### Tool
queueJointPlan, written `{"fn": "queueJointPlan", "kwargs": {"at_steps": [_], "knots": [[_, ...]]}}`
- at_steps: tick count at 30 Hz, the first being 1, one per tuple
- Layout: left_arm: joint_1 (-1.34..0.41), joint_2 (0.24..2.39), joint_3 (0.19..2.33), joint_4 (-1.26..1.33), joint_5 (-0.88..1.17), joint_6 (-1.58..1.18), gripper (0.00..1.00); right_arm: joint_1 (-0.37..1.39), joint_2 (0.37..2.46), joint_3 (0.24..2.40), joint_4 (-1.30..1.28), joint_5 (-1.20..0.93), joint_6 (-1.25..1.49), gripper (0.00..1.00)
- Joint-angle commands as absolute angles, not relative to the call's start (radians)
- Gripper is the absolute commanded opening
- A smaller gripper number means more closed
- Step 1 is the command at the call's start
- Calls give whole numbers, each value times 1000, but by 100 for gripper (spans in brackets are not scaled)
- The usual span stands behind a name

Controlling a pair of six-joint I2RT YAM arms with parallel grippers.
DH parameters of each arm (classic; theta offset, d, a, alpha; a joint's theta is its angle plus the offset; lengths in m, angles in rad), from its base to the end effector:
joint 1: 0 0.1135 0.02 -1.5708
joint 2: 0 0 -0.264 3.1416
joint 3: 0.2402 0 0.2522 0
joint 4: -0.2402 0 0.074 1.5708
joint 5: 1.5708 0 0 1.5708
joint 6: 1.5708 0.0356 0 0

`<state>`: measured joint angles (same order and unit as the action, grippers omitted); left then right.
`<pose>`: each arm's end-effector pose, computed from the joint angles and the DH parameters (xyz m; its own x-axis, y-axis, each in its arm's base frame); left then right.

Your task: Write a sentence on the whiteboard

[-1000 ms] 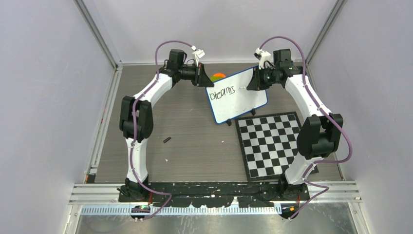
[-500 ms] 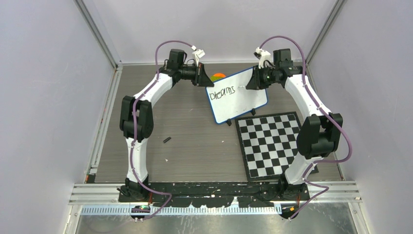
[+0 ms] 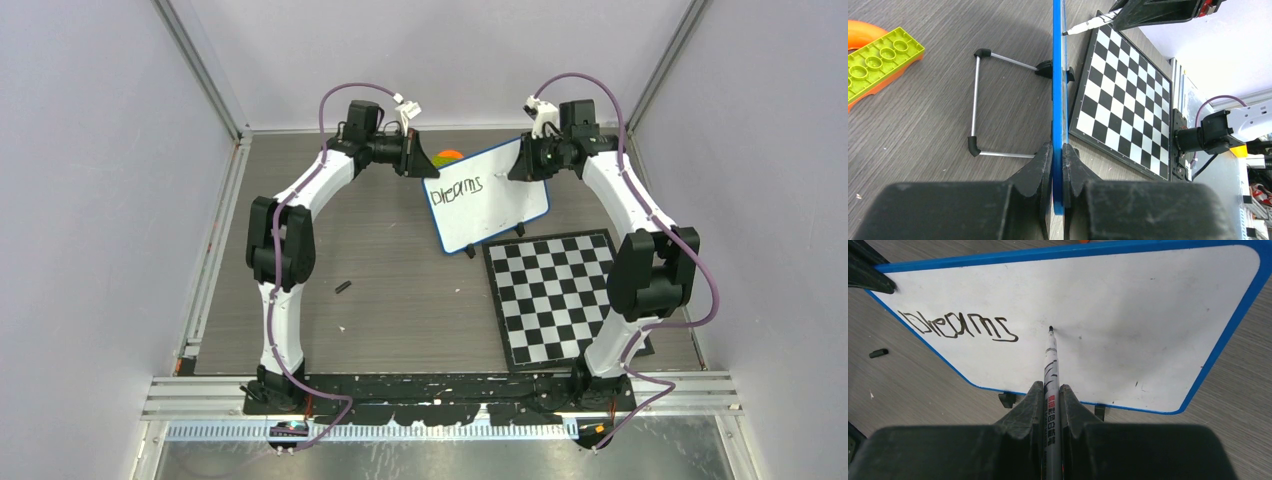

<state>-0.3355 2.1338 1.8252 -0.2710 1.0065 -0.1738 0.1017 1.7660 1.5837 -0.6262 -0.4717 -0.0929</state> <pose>0.4531 -0.1899 0.2686 -0.6552 0.1305 -0.7441 0.7415 0.2993 -0.6005 0.3923 0.0563 0.3106 -0.6791 -0.1524 -0.7181 -0.4676 0.8438 0.2632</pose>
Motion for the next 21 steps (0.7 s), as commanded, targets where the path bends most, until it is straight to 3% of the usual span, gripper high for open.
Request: {"fn": "queueJointPlan", "kwargs": {"at_steps": [1,21], "knots": [[-386,2169,1825,-366,1031,-148,0,103,1776,1626,-572,-468,-67,0],[-388,2167,1821,-370,1025,-138,0,133,1766,1590,-567,-489,-83,0]]}}
